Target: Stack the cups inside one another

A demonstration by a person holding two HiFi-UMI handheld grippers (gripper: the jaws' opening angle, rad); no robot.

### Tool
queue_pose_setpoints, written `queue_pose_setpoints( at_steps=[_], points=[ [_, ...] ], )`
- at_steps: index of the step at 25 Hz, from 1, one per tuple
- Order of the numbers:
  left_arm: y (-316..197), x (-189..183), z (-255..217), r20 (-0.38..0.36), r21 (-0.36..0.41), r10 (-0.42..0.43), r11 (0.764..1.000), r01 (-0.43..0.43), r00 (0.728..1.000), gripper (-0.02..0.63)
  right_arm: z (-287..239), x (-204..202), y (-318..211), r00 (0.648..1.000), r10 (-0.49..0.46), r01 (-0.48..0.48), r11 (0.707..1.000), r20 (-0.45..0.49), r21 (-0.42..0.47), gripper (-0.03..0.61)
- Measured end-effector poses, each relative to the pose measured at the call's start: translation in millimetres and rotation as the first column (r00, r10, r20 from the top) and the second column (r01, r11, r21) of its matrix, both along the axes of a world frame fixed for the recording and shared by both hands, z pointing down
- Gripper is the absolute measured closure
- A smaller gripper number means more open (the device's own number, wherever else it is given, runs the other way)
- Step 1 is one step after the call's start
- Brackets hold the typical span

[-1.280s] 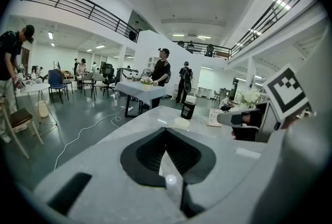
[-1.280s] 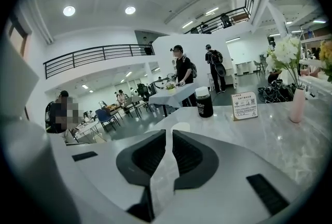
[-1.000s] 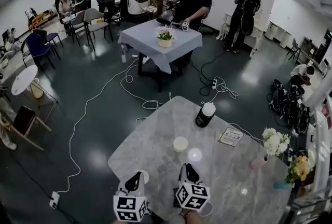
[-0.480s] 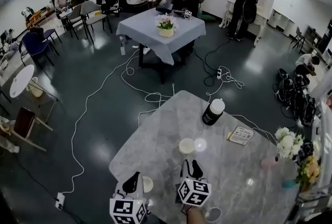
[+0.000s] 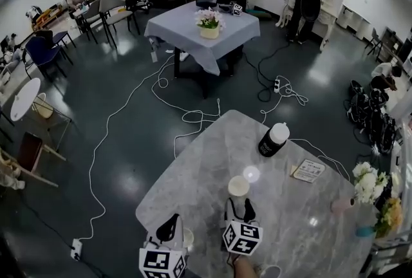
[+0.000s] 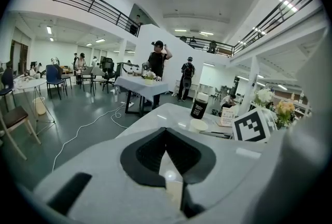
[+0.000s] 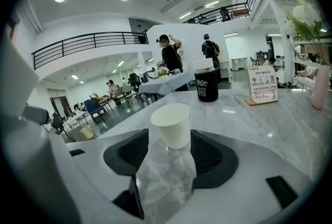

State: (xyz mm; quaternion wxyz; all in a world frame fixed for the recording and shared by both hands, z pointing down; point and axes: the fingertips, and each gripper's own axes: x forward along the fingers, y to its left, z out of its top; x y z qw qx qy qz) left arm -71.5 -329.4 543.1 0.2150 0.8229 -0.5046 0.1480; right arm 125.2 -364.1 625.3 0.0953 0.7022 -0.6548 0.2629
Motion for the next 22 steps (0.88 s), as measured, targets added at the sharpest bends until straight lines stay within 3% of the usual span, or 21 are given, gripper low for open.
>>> queue_pose_setpoints(
  at_steps=[14,22],
  points=[
    [-16,-4,20,0.023,-0.027,0.021,0.999,-0.02,1.0,0.615,22,4,-37,0.997,-0.031,0.031,0.999,-0.074,0.007,0.328],
    [-17,-8,21,0.029,-0.03,0.012,0.999,-0.011,1.0,0.615,20,8,-45,0.996,0.002,0.001,1.0,-0.093,0.03,0.33]
  ],
)
